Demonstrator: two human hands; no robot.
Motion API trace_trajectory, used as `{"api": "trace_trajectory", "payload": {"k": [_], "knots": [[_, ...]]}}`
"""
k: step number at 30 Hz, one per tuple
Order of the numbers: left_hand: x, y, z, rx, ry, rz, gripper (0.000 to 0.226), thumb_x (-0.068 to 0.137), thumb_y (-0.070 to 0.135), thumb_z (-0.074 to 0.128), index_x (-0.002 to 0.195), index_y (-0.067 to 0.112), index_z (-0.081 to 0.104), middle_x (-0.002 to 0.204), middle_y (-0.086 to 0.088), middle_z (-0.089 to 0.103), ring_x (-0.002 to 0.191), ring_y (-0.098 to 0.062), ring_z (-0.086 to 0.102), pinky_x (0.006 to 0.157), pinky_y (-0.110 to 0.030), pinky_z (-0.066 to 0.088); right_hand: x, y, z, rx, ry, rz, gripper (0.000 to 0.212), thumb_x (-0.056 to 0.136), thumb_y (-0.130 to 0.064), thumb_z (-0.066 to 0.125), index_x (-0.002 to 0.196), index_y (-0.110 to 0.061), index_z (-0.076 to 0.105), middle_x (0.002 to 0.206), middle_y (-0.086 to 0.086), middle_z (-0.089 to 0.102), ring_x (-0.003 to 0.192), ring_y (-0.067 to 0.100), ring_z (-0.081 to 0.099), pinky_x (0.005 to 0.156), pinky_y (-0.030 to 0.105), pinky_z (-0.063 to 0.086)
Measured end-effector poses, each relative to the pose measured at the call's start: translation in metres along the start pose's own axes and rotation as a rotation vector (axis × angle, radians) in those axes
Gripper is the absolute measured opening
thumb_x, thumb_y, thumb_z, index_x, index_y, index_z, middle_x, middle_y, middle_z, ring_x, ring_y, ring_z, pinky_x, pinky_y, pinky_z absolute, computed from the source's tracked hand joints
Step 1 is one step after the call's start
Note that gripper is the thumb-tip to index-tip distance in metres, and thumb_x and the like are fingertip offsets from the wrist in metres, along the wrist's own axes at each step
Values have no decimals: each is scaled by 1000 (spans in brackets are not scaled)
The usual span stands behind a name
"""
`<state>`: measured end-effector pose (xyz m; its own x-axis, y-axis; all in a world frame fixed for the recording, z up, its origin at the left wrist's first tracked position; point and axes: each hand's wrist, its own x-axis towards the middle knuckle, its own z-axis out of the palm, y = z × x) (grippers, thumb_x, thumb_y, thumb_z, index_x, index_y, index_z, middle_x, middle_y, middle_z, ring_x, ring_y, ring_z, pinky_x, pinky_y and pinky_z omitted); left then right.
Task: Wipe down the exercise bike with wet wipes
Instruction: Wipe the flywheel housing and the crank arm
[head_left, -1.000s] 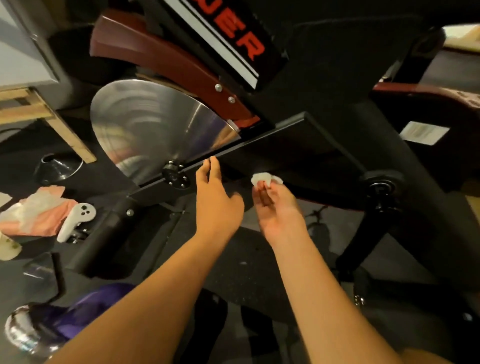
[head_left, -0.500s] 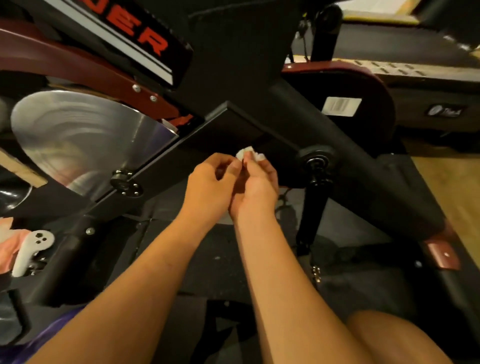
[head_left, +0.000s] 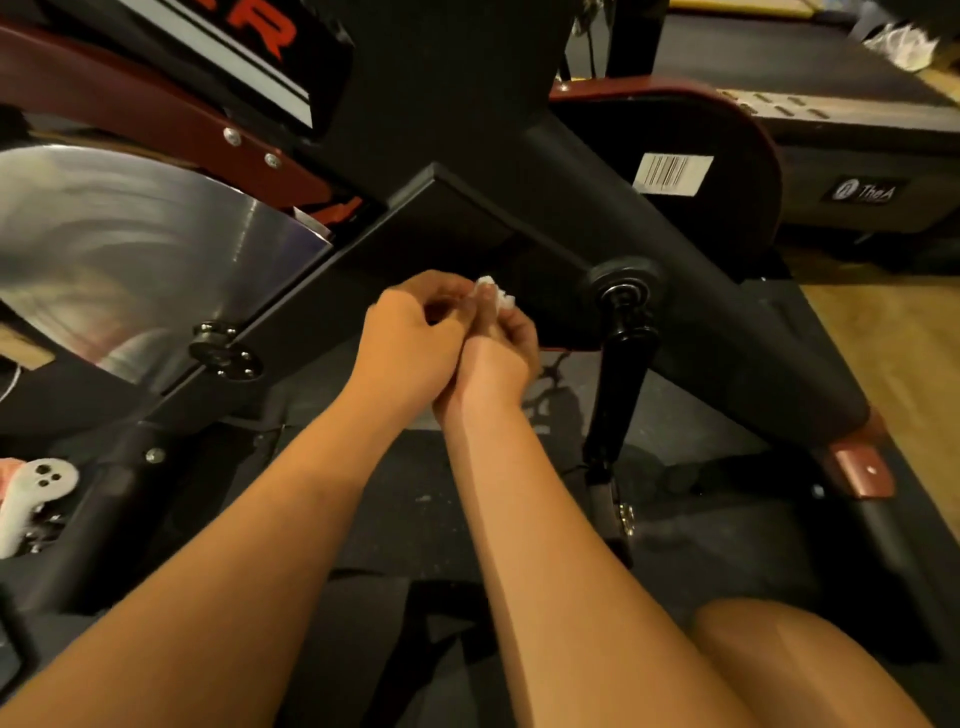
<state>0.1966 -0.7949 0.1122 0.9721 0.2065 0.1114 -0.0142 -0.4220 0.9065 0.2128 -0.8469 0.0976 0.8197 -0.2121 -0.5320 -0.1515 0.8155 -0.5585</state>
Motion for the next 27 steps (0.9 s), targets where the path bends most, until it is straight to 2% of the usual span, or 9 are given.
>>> {"api": "trace_trajectory", "payload": {"k": [3, 7, 10, 12, 14, 16, 18, 22, 27], "knots": [[-1, 12, 7, -5, 53, 48, 15, 95, 21, 62, 107, 21, 70, 96, 9, 71, 91, -1, 66, 78, -21, 55, -6, -16, 1, -59, -63, -125, 13, 89, -4, 65, 84, -15, 62, 105, 12, 70, 100, 26, 68, 89, 42, 56], [4, 35, 19, -64, 34, 182, 20, 98, 19, 57, 113, 19, 70, 95, 6, 72, 89, -6, 69, 78, -31, 58, -21, -83, -1, -961, -100, -818, 4, 93, -15, 61, 94, -18, 64, 111, -1, 58, 90, 1, 58, 77, 5, 48], [10, 40, 33, 19, -138, 212, 32, 92, 8, 55, 120, 19, 68, 102, 5, 72, 94, -5, 68, 84, -32, 57, -12, -132, 0, -1500, -132, -1063, 13, 91, -16, 63, 104, -15, 65, 115, 6, 53, 95, 15, 59, 85, 21, 51], [9, 44, 50, 140, -128, 246, 28, 94, 12, 58, 119, 19, 69, 106, 3, 70, 93, -3, 65, 82, -15, 51, 3, -160, -4, -1639, -112, -986, 19, 88, -19, 68, 106, -14, 66, 117, 11, 53, 93, 23, 61, 86, 27, 52], [7, 50, 64, 192, -55, 258, 20, 94, 18, 60, 111, 18, 70, 98, 3, 71, 87, -5, 64, 73, -8, 46, 16, -181, -17, -1672, -130, -926, 10, 85, -23, 71, 91, -16, 67, 102, 6, 59, 76, 10, 59, 72, 5, 43], [7, 56, 73, 269, -36, 259, 15, 93, 26, 62, 104, 19, 67, 86, 4, 69, 82, -13, 64, 74, -22, 49, 29, -190, -43, -1707, -97, -882, 11, 87, -22, 68, 78, -20, 63, 78, -4, 57, 60, -1, 48, 56, -4, 31], [6, 61, 79, 392, -61, 274, 22, 91, 33, 65, 106, 18, 60, 87, 5, 64, 83, -18, 62, 76, -34, 51, 44, -183, -79, -1660, -21, -784, 13, 88, -17, 65, 75, -18, 64, 77, -1, 61, 66, 8, 56, 61, 6, 37], [-13, 58, 93, 446, 0, 346, 29, 97, 26, 56, 123, 13, 56, 113, -4, 59, 102, -25, 55, 86, -42, 49, 65, -134, -109, -752, 65, -21, 23, 93, 0, 52, 75, -14, 54, 75, 4, 57, 64, 16, 58, 52, 19, 51], [-30, 41, 91, 541, -72, 422, 45, 95, 28, 60, 135, 7, 54, 133, -8, 54, 120, -24, 51, 99, -26, 40, 82, -113, -103, -338, 111, 221, 10, 90, -4, 58, 94, -8, 66, 72, 8, 64, 72, 22, 61, 67, 31, 47]]}}
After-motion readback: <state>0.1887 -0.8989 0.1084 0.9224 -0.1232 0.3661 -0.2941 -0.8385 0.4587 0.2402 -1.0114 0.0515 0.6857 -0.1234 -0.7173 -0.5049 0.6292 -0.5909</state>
